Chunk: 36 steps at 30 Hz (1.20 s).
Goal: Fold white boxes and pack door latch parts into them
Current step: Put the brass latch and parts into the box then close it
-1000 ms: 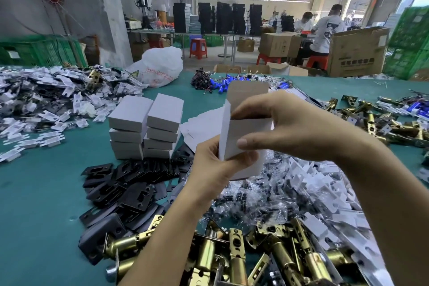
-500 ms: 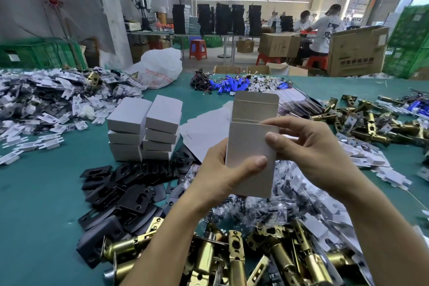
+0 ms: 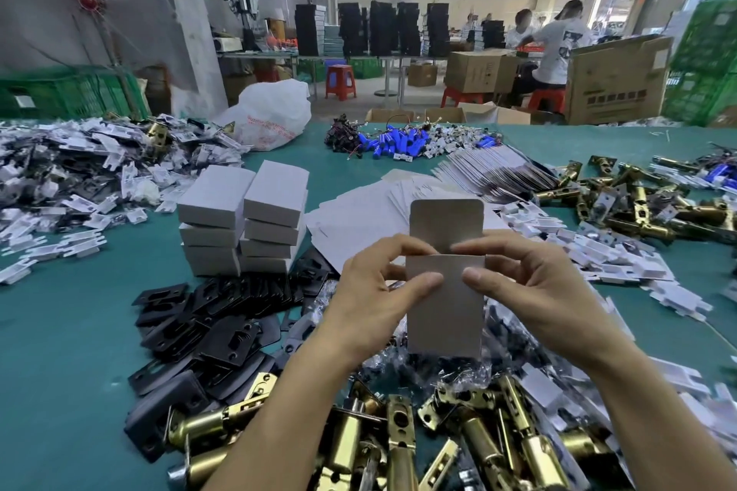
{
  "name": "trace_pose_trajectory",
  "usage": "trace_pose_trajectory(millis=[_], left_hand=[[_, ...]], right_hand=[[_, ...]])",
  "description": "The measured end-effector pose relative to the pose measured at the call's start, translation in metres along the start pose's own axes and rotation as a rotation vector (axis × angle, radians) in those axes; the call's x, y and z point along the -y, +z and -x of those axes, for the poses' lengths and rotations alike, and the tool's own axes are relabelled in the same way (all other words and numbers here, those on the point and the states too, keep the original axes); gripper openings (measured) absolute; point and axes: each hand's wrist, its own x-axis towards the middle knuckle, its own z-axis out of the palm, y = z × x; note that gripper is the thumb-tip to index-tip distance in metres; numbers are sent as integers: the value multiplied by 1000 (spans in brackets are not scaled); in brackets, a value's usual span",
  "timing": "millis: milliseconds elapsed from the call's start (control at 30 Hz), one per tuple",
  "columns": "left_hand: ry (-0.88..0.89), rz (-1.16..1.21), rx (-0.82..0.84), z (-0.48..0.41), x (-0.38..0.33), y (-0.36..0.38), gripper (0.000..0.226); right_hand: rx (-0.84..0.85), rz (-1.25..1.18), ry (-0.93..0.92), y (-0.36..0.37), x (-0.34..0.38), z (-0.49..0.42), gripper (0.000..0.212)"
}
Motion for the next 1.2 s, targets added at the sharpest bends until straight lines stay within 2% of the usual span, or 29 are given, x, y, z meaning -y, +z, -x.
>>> trace_pose_trajectory(millis=[133, 167, 233, 333, 400, 533, 667, 833, 1100, 1200], left_hand=[[1, 2, -3, 0, 3, -1, 16], [8, 4, -1, 0, 3, -1, 17], [1, 21, -8, 0, 4, -1, 19], [-4, 54, -29, -1, 2, 0, 28], [7, 64, -47, 0, 1, 1, 33], [32, 124, -155, 1, 1, 3, 43], [37, 189, -151, 1, -2, 3, 52], [42, 223, -80, 2, -7, 3, 37], [68, 226, -64, 2, -8, 4, 8], [54, 215, -65, 1, -7, 3, 17]], right_hand=[[3, -39, -28, 4, 2, -2, 72], [0, -48, -34, 5, 2, -3, 77], [-3, -46, -51, 6, 4, -3, 66], [-43, -82, -95, 11, 8, -3, 22], [-90, -139, -105, 14, 11, -3, 9], [-170, -67, -96, 14, 11, -4, 15], [-190, 46, -83, 9, 16, -5, 17], [-181, 215, -74, 2, 25, -5, 16], [-111, 303, -32, 0, 38, -2, 15], [-63, 296, -32, -1, 37, -1, 12]])
